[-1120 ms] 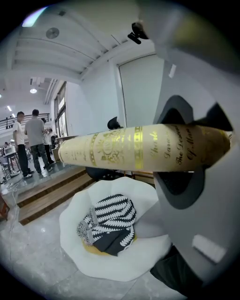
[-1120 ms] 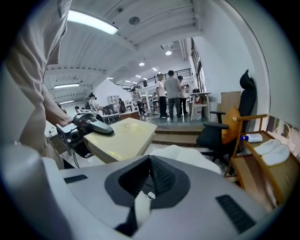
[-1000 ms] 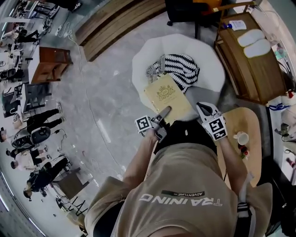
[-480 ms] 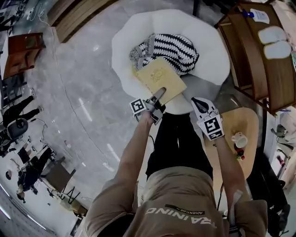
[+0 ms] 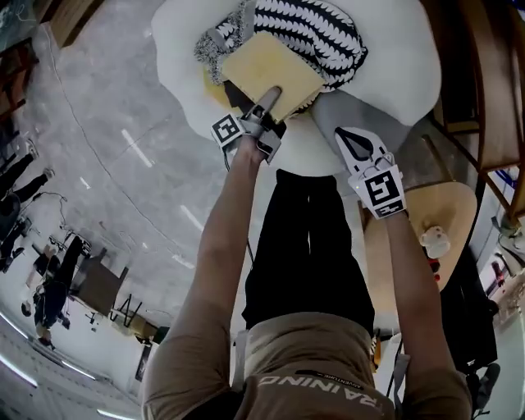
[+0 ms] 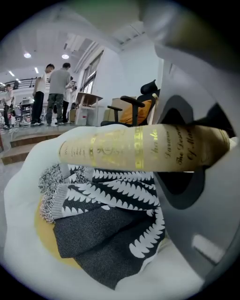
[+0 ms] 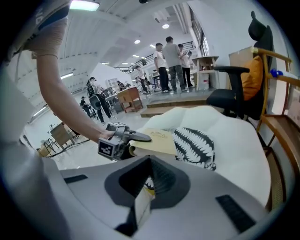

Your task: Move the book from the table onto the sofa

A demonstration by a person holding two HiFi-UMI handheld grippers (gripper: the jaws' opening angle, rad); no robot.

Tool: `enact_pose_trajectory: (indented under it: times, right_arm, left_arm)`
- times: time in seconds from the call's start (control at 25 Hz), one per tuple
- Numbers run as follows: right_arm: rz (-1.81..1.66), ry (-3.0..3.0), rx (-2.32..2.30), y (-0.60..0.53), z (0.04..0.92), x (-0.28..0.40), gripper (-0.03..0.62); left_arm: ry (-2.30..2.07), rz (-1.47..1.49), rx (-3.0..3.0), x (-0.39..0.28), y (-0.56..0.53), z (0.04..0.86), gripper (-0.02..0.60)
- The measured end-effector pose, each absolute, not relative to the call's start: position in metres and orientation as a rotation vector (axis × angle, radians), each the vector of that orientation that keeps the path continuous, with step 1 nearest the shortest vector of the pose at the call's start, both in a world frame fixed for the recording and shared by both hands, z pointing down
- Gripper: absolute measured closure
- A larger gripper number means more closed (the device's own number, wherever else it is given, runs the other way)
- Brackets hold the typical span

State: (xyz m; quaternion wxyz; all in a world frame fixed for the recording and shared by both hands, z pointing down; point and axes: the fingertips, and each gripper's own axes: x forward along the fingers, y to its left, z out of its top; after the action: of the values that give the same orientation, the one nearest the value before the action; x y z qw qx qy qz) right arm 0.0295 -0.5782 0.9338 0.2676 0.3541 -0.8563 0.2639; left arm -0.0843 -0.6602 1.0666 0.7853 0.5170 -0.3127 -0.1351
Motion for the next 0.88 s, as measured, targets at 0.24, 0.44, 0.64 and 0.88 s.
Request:
enact_pose_trajectory:
  times: [0.24,0.44,0.64,0.88]
  right_arm:
    - [0.804,-2.275,0.917,-0.561,0.962,0.041,0.589]
    - [0.835,-2.240,0.892,-0.543,0.972,0.060,0.589]
    - [0.903,-2.205,0.915,-0.534,0.983,0.066,0.589]
    - [0.986,-2.186,0.927,-0.516,0.982,0.061,0.589]
  left_arm:
    - [-0.707,-0.295,1.119,-0.081,-0.681,1.112,0.371]
    - [-0.703,-0.329,1.139,-0.079,-0.687,1.126,0.371]
    - [-0.725,-0.301,1.174,-0.083,-0.688,1.143,0.371]
    - [-0.939,-0.218,1.184,-0.102,-0.684,1.150,0.294]
